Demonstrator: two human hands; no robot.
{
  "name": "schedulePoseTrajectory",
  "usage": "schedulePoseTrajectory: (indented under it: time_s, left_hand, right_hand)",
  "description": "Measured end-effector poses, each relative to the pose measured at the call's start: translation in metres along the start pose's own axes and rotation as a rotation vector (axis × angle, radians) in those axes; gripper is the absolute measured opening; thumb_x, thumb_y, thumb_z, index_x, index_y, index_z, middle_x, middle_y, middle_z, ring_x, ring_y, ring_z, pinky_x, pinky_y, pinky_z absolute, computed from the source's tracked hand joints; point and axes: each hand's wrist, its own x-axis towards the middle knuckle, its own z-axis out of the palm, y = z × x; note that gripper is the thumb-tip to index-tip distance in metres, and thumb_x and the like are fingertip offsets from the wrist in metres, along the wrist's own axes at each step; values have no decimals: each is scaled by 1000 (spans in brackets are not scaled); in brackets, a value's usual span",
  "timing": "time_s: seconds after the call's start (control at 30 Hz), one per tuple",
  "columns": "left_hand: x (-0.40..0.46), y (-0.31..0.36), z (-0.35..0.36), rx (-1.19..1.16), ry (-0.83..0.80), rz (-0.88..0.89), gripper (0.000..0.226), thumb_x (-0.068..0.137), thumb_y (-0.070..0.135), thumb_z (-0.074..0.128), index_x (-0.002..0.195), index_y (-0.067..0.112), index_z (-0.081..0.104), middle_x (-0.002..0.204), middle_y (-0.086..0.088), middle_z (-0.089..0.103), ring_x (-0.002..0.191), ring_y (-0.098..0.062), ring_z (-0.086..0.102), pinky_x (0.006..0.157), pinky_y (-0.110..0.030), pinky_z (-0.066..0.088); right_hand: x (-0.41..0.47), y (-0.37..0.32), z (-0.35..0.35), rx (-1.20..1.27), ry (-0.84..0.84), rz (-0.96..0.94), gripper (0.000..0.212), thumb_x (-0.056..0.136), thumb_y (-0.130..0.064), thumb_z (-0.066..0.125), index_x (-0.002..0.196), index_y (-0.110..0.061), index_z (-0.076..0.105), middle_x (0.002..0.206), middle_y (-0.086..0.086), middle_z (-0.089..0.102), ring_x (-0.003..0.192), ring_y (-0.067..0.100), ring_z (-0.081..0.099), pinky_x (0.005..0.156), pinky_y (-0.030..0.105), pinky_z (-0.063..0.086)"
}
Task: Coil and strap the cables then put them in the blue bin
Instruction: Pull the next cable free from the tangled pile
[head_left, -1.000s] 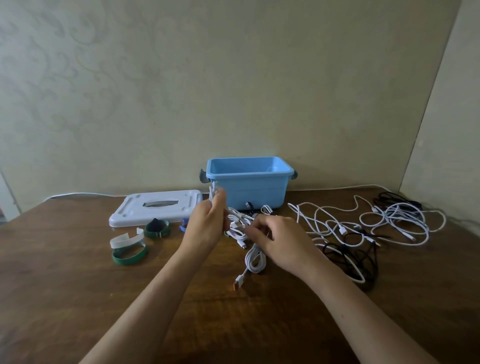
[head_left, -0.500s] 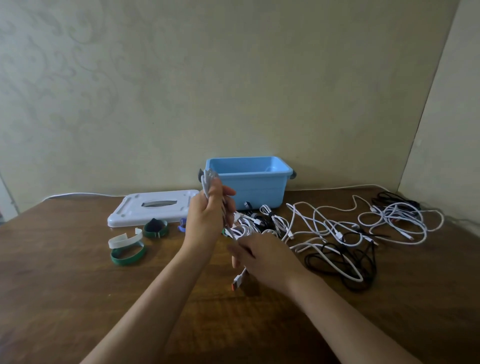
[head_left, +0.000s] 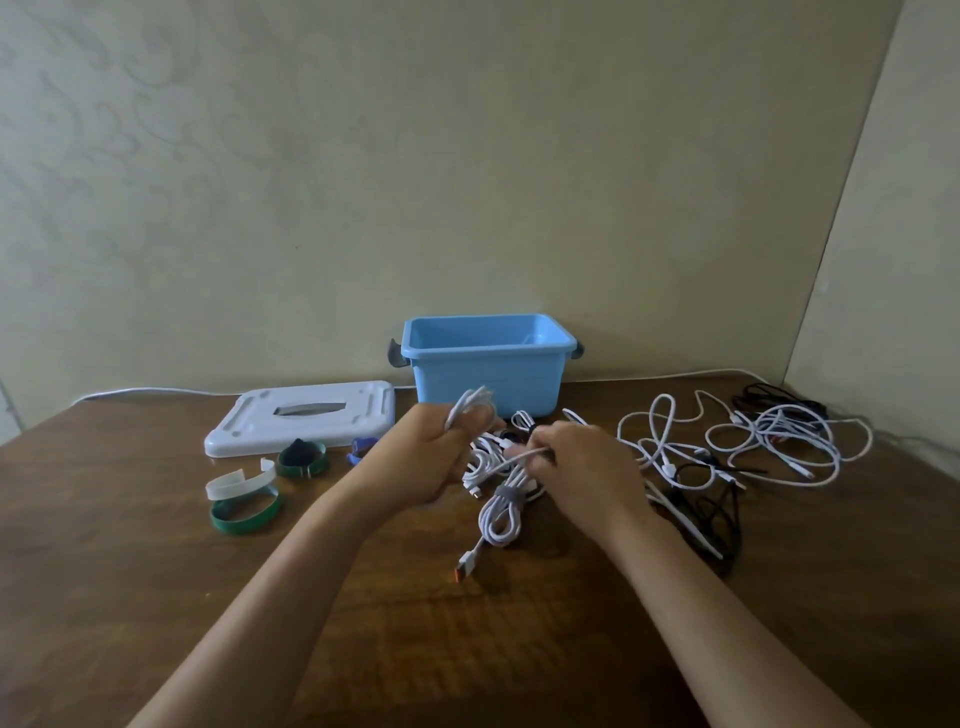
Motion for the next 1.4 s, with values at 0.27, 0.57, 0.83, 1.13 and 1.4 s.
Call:
schedulePoseTrajectory:
  time_s: [0.27, 0.57, 0.83, 1.13, 1.4]
  left_hand:
    - [-1, -5, 14, 80, -223, -35, 50, 104, 40, 44, 85, -1, 66, 46, 5, 44, 41, -10, 38, 48, -27, 36]
    - [6, -14, 8, 176, -109, -87, 51, 99, 54, 44, 66, 16, 51, 49, 6, 47, 42, -8, 40, 49, -26, 39]
    - [18, -31, 1, 210, 261, -123, 57, 99, 61, 32, 94, 13, 64, 68, -1, 57, 60, -13, 51, 57, -31, 41]
    - [12, -23, 8, -220, 173, -109, 43, 101, 52, 43, 79, 16, 51, 63, 2, 43, 53, -10, 36, 50, -26, 33]
    - [12, -27, 6, -269, 120, -123, 42, 102, 49, 42, 78, 15, 46, 57, 6, 39, 48, -8, 32, 48, -25, 28]
  right_hand:
    - [5, 1, 4, 233, 73, 224, 53, 105, -53, 38, 79, -19, 68, 72, -2, 65, 68, 16, 59, 55, 31, 39]
    - [3, 6, -9, 267, 169, 193, 38, 100, -48, 56, 74, -22, 64, 62, -5, 61, 58, 10, 58, 50, 28, 38]
    - [-6, -25, 0, 474, -181, 26, 30, 106, -36, 44, 100, -20, 68, 71, -8, 60, 64, 5, 55, 60, 29, 41]
    - [-9, -35, 7, 671, -118, 38, 41, 108, -43, 36, 106, -13, 64, 68, -7, 51, 63, 0, 51, 59, 22, 38]
    - [-13, -37, 10, 538, -137, -24, 30, 107, -47, 36, 112, -28, 59, 67, -12, 56, 61, -5, 56, 59, 19, 39]
